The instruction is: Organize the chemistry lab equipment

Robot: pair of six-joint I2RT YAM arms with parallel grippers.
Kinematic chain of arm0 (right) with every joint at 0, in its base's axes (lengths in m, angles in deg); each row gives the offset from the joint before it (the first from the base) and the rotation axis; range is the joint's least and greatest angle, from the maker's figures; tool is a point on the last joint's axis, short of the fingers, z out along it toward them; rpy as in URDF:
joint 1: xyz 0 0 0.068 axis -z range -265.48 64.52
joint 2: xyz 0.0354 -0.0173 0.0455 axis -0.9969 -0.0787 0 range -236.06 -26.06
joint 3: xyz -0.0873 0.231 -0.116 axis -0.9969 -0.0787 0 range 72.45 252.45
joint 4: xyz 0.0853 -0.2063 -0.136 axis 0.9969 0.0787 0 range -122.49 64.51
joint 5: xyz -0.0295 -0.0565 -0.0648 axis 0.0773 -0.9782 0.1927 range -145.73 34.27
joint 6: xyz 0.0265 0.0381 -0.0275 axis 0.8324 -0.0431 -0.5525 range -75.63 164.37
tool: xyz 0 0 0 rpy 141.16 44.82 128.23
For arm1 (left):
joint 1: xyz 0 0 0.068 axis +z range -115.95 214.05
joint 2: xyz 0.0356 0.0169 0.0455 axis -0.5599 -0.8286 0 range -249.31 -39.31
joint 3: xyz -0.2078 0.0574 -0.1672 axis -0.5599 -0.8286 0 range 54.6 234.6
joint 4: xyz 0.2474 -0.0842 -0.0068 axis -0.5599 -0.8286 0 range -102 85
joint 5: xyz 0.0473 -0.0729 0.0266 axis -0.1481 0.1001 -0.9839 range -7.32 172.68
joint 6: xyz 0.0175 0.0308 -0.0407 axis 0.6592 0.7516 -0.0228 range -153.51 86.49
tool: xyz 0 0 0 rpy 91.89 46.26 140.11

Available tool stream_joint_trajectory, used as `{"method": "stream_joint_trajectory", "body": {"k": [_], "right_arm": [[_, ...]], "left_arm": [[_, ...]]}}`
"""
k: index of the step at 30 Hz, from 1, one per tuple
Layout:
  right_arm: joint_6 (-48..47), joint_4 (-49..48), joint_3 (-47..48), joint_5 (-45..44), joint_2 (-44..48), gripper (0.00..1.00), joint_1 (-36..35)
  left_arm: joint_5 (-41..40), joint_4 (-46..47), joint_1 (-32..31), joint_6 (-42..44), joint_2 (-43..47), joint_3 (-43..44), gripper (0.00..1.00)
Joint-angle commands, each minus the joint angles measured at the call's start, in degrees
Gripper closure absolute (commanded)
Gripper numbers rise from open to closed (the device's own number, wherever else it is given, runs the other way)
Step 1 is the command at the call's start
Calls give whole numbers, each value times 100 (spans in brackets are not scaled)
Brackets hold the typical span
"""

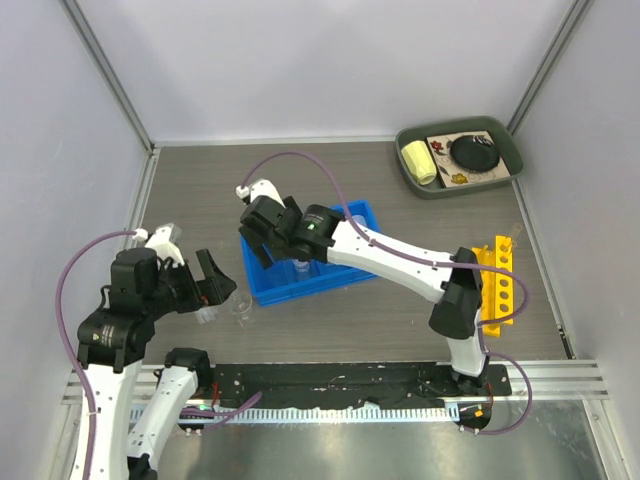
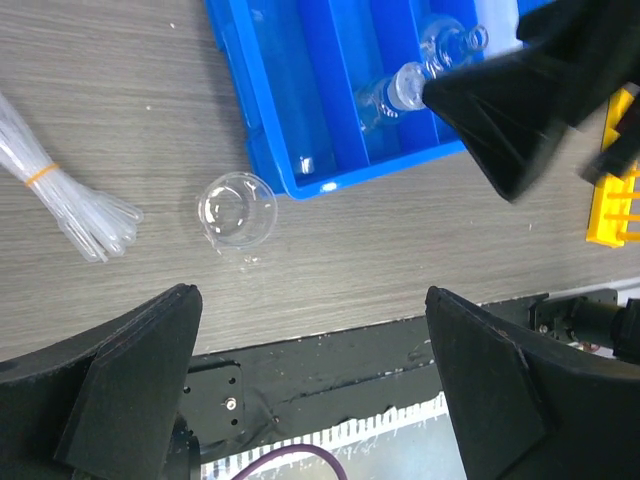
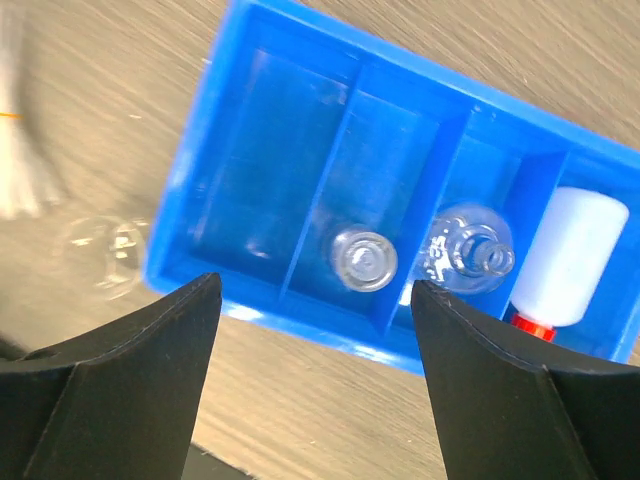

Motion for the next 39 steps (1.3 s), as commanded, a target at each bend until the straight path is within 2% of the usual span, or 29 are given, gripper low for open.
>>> {"method": "stream_joint_trajectory", "body": {"k": [1, 7, 10, 16, 23, 26, 32, 37, 39], "right_arm": [[43, 158, 423, 531, 467, 18, -255], [386, -44, 134, 1200, 519, 18, -650], [614, -245, -77, 1428, 563, 19, -887], [939, -518, -420, 1517, 467, 20, -1353], [1300, -1283, -1141, 1631, 362, 32, -1564], [1265, -1301, -1255, 1342, 282, 32, -1626], [1195, -748, -1537, -265, 650, 32, -1635], [1204, -563, -2125, -1294, 1624, 32, -1556], [1221, -528, -2379, -1409, 1933, 31, -1416]], "left_arm": [[-391, 62, 22, -109, -82, 423, 0], [-698, 256, 22, -285, -179, 555, 0], [-927, 195, 22, -206, -512, 678, 0], [-1375, 326, 22, -135, -1057, 924, 0], [-1815, 449, 30, -65, -1541, 1179, 0], [-1780, 502, 39, -12, -1760, 1188, 0], [-1648, 528, 57, -47, -2121, 881, 1], [-1622, 651, 57, -267, -2341, 337, 7], [-1561, 687, 57, -468, -2385, 109, 10]]}}
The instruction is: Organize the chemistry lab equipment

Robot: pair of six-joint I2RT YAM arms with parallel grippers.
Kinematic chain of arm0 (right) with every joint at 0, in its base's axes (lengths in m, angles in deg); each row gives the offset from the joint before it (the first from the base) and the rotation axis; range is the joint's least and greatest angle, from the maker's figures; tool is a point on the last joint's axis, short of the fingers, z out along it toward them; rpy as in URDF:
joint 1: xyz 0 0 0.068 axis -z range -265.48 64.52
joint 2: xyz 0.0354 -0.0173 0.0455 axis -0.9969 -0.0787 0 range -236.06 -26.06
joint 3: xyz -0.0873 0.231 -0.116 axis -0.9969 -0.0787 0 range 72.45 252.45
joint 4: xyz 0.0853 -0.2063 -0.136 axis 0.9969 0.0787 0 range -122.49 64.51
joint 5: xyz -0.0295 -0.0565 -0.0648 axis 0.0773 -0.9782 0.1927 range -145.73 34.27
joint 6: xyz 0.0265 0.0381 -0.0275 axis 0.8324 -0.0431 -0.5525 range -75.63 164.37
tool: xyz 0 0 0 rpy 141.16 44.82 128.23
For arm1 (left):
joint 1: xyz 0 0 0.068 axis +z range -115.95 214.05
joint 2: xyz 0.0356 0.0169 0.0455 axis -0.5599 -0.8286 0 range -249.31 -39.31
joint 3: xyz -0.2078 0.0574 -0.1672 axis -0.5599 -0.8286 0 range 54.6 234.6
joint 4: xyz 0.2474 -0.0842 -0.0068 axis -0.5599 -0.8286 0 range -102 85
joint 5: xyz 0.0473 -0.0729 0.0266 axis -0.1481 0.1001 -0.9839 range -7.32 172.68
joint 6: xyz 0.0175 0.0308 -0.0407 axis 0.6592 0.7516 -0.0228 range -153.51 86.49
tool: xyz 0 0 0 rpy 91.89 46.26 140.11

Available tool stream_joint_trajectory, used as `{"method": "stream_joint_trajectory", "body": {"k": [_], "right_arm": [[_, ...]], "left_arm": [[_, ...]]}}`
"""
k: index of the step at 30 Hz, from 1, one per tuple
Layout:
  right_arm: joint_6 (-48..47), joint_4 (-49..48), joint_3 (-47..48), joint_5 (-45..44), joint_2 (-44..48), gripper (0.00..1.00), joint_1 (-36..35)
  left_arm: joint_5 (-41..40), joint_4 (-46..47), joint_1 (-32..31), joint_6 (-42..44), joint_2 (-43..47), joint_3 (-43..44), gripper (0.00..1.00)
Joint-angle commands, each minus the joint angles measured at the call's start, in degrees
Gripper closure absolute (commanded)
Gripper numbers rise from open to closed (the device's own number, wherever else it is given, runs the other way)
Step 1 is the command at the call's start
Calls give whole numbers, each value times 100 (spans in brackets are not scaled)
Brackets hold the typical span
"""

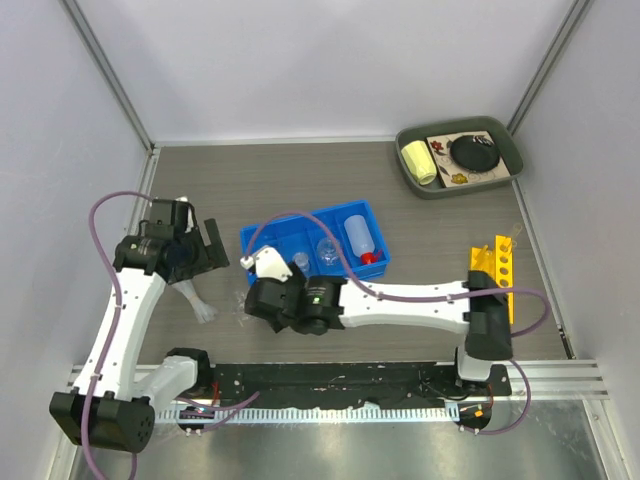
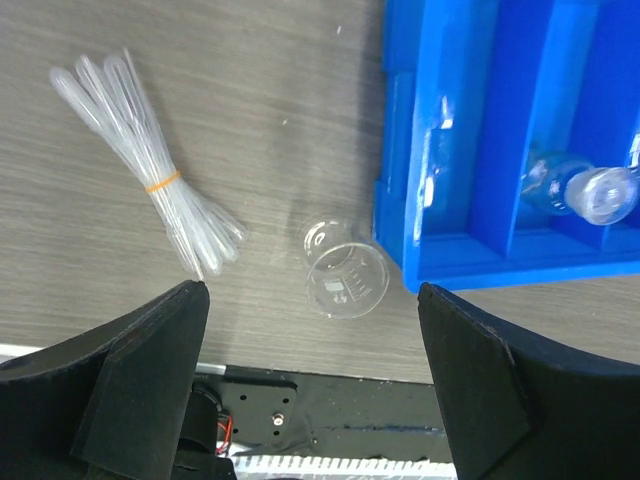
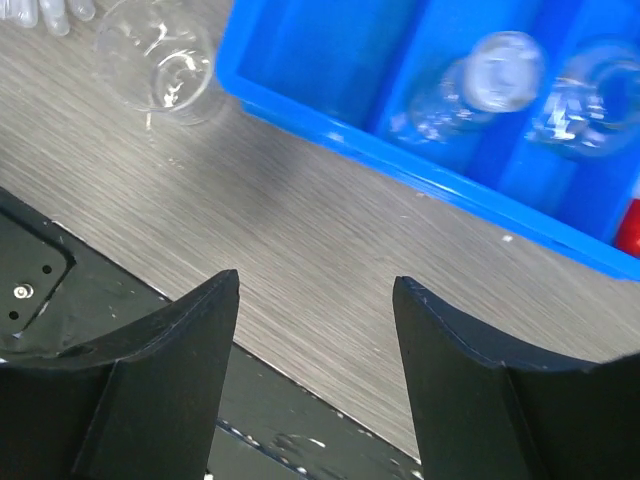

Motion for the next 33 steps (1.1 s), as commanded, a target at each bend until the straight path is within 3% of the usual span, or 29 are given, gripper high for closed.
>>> {"method": "stream_joint_trajectory", "body": {"k": [1, 5, 12, 23, 33], "right_arm": [[-36, 113, -298, -977, 1142, 32, 335], [-114, 8, -754, -758, 2020, 32, 1133], [-501, -274, -1388, -73, 2778, 31, 2585], [-730, -485, -1678, 428, 3016, 31, 2973], [-818, -740, -1933, 807, 3130, 31, 3044]], "left_arm": [[118, 308, 15, -401, -22, -365, 12], [171, 265, 15, -656, -5, -812, 16], [400, 256, -213, -1192, 180, -1235, 20], [85, 502, -705, -2281, 127, -1867, 24], [-496, 563, -741, -2643, -128, -1965, 32]]}}
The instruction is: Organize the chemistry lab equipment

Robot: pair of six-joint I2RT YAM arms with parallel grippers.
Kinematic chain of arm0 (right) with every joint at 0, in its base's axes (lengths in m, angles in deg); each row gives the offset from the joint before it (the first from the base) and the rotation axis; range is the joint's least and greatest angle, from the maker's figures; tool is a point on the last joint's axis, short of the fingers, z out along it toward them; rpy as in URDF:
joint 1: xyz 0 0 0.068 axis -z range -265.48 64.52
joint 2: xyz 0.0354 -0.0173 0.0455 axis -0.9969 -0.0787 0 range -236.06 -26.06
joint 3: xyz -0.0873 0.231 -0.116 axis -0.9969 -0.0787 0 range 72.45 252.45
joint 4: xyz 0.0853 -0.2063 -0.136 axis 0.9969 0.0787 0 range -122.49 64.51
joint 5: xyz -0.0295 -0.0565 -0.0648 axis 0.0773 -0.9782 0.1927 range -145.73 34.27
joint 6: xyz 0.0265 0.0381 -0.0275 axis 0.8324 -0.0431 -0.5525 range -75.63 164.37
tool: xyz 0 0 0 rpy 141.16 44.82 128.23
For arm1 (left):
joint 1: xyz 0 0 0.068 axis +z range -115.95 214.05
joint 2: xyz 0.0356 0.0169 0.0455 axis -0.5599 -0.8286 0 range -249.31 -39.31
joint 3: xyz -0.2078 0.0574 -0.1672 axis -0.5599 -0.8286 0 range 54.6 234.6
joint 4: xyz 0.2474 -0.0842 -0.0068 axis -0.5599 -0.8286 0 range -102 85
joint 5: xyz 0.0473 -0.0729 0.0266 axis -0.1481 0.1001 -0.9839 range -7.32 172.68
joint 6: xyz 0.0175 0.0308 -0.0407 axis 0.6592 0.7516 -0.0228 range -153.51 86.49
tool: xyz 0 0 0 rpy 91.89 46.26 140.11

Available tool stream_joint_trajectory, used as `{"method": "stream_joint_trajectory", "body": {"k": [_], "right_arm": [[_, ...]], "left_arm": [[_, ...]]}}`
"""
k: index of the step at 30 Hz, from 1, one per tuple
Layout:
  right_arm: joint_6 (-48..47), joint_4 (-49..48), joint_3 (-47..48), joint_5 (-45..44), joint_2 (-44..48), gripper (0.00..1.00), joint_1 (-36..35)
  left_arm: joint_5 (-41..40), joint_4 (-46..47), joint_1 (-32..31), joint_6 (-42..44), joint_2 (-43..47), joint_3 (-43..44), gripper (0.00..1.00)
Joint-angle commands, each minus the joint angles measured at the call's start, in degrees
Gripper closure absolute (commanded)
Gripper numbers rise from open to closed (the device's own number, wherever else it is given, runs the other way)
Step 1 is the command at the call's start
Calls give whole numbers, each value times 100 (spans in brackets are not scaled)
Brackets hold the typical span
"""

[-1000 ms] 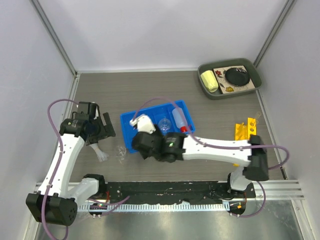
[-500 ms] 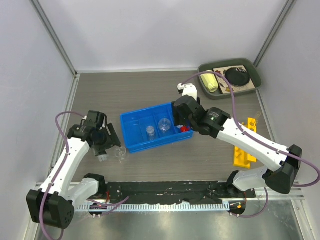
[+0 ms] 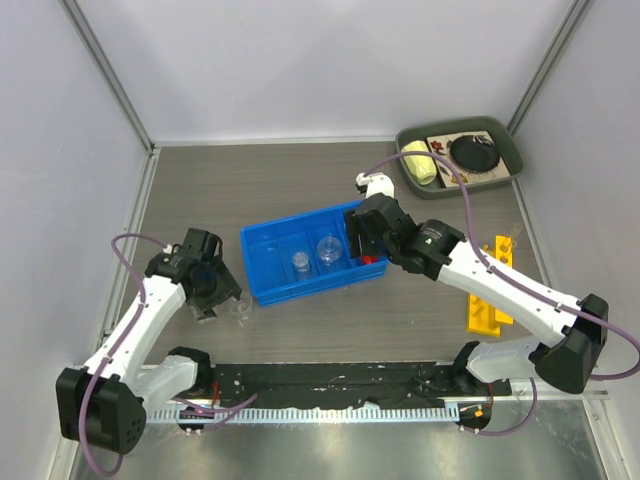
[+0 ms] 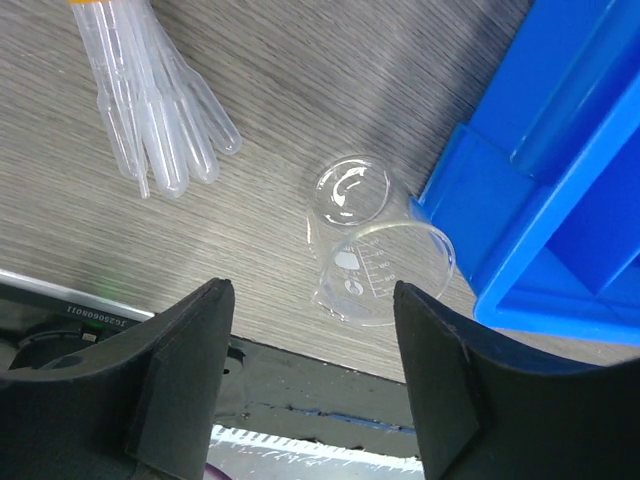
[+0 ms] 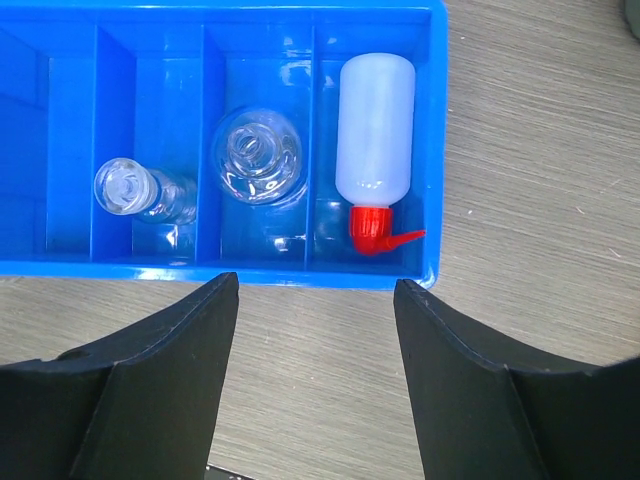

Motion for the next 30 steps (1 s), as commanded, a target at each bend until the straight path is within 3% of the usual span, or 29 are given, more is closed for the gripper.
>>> {"method": "stream_joint_trajectory", "body": {"k": [1, 10, 12, 16, 19, 26, 30], "right_arm": [[-105, -344, -58, 192, 212, 31, 21], [-141, -458, -269, 342, 239, 31, 21], [-141, -494, -321, 368, 247, 32, 21], [-132, -503, -374, 421, 204, 32, 30], [-105, -511, -374, 447, 203, 32, 21], [-105, -371, -217, 369, 212, 32, 30], [-97, -292, -85, 377, 204, 32, 30]], "left_arm": [[-350, 286, -21, -232, -254, -41, 32], [-482, 796, -21, -223, -774, -252, 49], [-509, 892, -30, -188, -827, -261, 61], [-491, 919, -30, -100, -976, -191, 78], [-535, 849, -30, -65, -898, -95, 99], [-622, -177, -83, 102, -388, 608, 100], [-763, -890, -118, 452, -133, 1581, 100]]}}
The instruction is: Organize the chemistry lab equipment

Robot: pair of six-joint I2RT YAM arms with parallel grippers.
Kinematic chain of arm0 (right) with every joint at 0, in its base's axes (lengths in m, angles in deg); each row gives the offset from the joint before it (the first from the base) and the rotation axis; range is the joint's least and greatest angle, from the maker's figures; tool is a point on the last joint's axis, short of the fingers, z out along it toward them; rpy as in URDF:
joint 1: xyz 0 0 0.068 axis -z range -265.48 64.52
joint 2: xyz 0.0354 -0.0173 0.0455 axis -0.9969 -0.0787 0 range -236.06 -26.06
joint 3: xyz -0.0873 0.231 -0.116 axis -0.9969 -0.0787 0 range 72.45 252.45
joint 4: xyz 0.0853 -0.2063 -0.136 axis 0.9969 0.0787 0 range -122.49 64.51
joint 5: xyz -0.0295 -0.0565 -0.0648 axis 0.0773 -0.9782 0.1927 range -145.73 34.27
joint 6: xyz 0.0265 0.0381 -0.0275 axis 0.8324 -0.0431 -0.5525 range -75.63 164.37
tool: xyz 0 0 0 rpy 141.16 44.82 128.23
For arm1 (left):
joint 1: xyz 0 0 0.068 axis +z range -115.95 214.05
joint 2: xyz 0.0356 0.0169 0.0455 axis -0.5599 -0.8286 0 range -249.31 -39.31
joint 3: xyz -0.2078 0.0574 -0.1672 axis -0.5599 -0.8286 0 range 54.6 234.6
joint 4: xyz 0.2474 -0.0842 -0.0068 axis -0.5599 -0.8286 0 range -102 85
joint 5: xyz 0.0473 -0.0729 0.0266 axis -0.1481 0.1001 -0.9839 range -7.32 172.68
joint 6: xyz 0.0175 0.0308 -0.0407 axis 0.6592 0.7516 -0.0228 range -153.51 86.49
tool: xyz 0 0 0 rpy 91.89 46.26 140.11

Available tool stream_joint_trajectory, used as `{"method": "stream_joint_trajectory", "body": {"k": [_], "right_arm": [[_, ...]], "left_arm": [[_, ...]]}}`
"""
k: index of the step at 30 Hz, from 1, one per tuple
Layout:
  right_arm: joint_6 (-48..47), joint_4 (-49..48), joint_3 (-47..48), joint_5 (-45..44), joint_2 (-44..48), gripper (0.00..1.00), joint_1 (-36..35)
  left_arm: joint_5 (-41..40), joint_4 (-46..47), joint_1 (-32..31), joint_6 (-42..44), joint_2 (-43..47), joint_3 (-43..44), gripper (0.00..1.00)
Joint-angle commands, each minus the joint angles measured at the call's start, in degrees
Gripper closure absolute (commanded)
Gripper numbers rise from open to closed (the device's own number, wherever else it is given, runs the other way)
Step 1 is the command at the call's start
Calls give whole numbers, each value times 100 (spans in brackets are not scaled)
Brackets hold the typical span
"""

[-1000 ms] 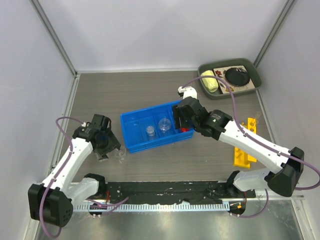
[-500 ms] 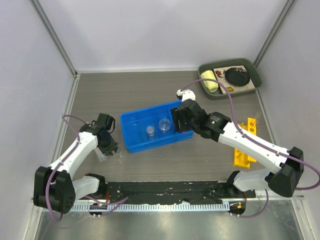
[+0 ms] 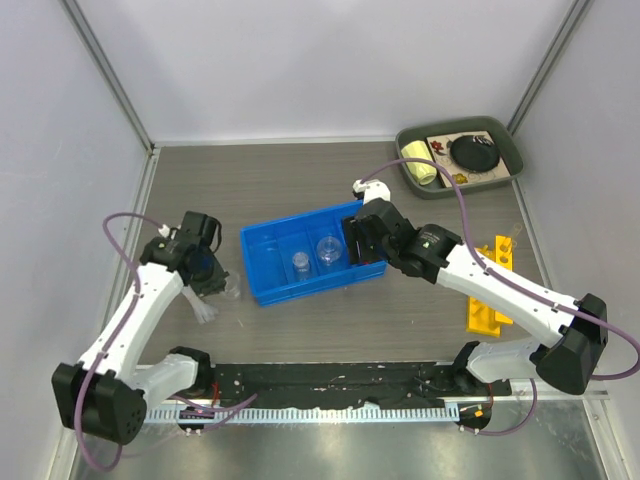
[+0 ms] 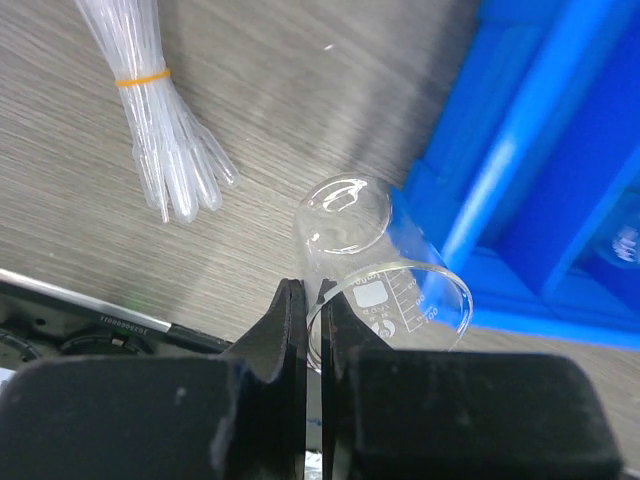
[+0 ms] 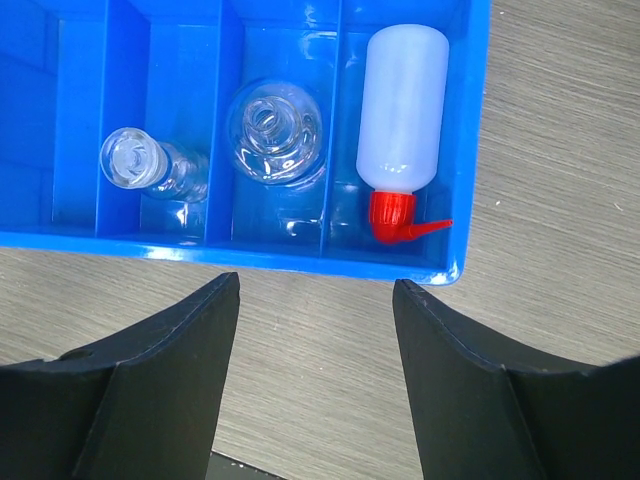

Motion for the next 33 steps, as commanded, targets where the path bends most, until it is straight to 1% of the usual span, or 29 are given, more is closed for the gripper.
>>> {"method": "stream_joint_trajectory", "body": {"k": [1, 2, 3, 7, 8, 10, 11, 13, 14, 17, 18, 20, 21, 25, 28, 33], "right_arm": [[-35, -7, 313, -34, 160, 32, 19], [-44, 27, 349, -25, 142, 32, 10], [-53, 45, 384, -25, 116, 32, 19], [-62, 124, 577, 28, 54, 32, 19], [-70, 142, 595, 36, 63, 32, 19], [-53, 203, 595, 37, 81, 32, 19], [-53, 221, 595, 28, 107, 32, 10], [-35, 256, 543, 28, 159, 32, 10], [-9, 265, 525, 19, 186, 32, 19], [26, 282, 472, -16, 265, 32, 10], [35, 291, 472, -8, 283, 32, 19], [35, 318, 437, -25, 327, 32, 10], [44, 327, 428, -42, 344, 32, 19], [44, 370, 340, -139, 441, 32, 10], [26, 388, 253, -201, 511, 32, 19], [26, 388, 129, -192, 599, 32, 19]], "left_arm": [[-269, -915, -42, 542, 320, 1177, 100], [-217, -1099, -42, 648, 285, 1362, 100], [-182, -1162, -50, 745, 224, 1746, 100], [37, -1101, -112, 1307, -391, 2627, 100], [186, -944, -129, 1535, -740, 2794, 100], [258, -768, -199, 1773, -1102, 3287, 100], [267, -706, -278, 1966, -1539, 3610, 100], [258, -531, -401, 2134, -1989, 3919, 100], [241, -521, -567, 2291, -2418, 4260, 100], [205, -372, -849, 2503, -3036, 4824, 100], [336, -310, -902, 2591, -3386, 4905, 100], [398, -91, -1016, 2574, -3695, 5054, 100], [416, -55, -1052, 2496, -3958, 5081, 100], [338, 6, -1149, 2074, -4443, 5169, 100], [241, 164, -1210, 1741, -4514, 5020, 100], [126, 402, -1272, 1450, -4549, 4756, 100]]}}
